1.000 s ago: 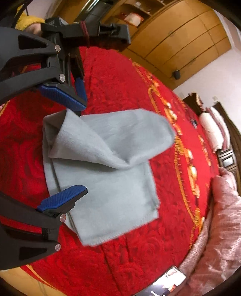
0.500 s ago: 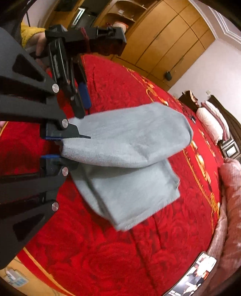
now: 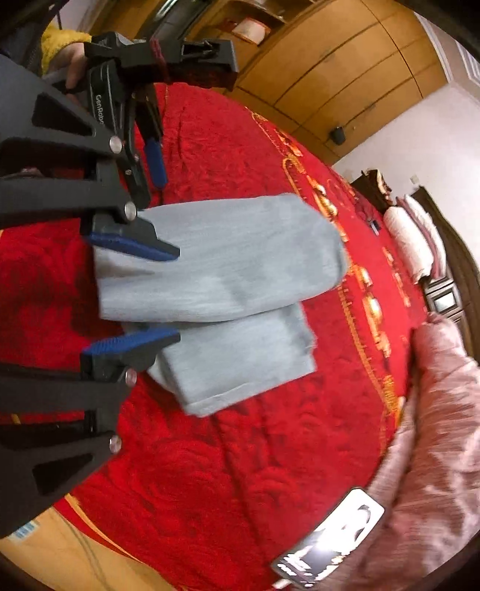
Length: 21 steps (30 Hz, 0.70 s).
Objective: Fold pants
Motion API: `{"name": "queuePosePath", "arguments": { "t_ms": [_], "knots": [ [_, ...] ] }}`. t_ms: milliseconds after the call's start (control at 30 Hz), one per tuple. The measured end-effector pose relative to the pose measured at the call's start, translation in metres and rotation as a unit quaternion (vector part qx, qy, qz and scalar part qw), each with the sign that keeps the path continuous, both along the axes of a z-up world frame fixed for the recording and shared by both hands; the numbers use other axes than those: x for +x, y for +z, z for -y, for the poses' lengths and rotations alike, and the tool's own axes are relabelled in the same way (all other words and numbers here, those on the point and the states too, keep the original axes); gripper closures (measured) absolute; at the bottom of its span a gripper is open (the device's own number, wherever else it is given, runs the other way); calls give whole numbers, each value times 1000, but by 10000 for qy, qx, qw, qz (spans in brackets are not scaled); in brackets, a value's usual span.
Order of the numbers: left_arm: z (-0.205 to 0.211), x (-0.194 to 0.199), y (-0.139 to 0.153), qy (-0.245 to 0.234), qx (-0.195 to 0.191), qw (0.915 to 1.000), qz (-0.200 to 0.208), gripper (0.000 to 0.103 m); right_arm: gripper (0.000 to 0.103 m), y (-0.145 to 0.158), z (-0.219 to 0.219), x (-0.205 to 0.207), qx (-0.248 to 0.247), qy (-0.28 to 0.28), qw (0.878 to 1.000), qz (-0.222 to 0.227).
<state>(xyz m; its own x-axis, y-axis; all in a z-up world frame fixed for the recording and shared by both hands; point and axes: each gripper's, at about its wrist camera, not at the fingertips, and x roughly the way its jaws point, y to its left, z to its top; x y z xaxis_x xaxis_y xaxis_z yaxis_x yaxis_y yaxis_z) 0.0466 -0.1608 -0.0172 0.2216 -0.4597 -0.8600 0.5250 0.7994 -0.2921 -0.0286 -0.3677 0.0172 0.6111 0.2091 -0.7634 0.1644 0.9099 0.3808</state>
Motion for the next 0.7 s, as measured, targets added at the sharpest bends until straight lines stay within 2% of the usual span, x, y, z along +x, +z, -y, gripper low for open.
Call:
{"name": "queuePosePath", "arguments": {
  "t_ms": [67,233,500,700],
  "knots": [
    [-3,0,3,44,-41,10000,70,43,57,1,-1,5,-15,-21,10000,48],
    [-5,3,1,175,-26,9998,39,40,57,-8,-2,17,117,-29,9999,-8],
    [-11,5,-3,361,-5,9993,-7,27,56,-21,-6,25,205,11,9997,-102],
    [-14,6,-3,458,-31,9989,-14,27,53,-21,-9,25,229,35,9997,-82]
  ]
}}
